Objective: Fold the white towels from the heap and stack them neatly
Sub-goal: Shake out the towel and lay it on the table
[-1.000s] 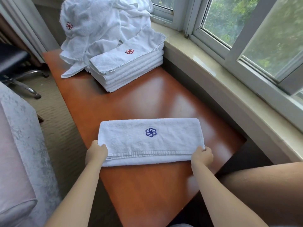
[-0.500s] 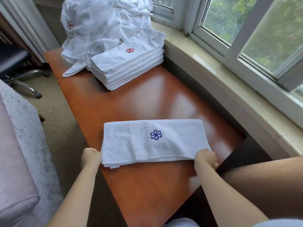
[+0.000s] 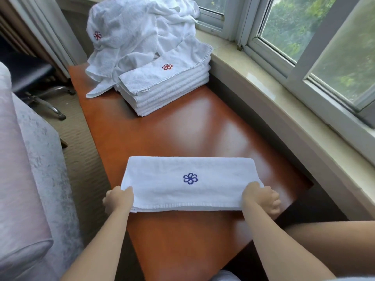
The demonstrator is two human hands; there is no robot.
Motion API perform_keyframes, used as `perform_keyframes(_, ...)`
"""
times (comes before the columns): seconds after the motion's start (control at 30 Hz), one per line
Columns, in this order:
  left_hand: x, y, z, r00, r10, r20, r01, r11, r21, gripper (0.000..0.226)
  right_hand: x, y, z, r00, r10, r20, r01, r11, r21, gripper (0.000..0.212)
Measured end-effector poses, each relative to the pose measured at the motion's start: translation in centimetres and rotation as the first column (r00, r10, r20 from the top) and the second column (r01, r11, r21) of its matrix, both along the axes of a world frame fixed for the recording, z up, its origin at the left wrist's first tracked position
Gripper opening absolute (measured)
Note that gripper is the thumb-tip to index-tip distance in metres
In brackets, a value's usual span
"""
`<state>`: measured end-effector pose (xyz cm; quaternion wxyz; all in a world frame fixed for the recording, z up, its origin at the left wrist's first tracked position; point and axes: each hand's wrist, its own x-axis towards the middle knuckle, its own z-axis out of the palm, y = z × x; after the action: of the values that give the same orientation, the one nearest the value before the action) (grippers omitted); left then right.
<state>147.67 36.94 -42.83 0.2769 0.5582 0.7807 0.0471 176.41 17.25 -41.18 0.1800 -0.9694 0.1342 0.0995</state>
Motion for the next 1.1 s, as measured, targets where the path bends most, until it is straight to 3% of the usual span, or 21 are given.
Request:
perform_keyframes(0.1,0.0,0.1,0.1,0.998,0.045,0.043,-0.041,0.995,-0.086,0.041,0.1,0.5,-0.2,0.992,-0.067,-0.104,0.076,0.993,0.089,0.042)
perform_keyframes(0.27,0.9,1.5,0.9,0.975,0.087,0.203,-0.031,0.964,-0.265,0.044,-0.2,1.7,-0.8,0.960,-0.032,-0.277,0.080,0.983,0.163,0.041)
perform_keyframes(0.43,0.1,2.7,1.0,0.872,0.179,0.455,-0.023,0.944,-0.328,0.044,-2.8,2.6,0.4,0.972,0.048,-0.229,0.010,0.969,0.246,0.039)
perform_keyframes(0.57,-2.0,3.4,2.5,0.782,0.080,0.618,0.059,0.978,-0.201,0.034,-7.4,3.8,2.1,0.983,0.073,-0.168,-0.002,0.921,0.390,0.038)
perform_keyframes(0.83,-10.1,6.2,11.4,0.603,-0.170,0.780,0.219,0.975,0.044,0.020,-20.9,10.2,8.9,0.988,0.122,-0.093,-0.010,0.655,0.755,0.023)
perform_keyframes(0.93,-12.3,8.5,15.3,0.595,-0.223,0.773,0.228,0.968,0.104,0.009,-24.4,12.5,11.8,0.987,0.147,-0.062,-0.038,0.596,0.802,0.023)
perform_keyframes(1.1,-13.0,12.6,18.8,0.587,-0.285,0.758,0.242,0.955,0.171,0.013,-26.9,16.0,15.3,0.983,0.180,0.032,-0.124,0.524,0.843,0.019)
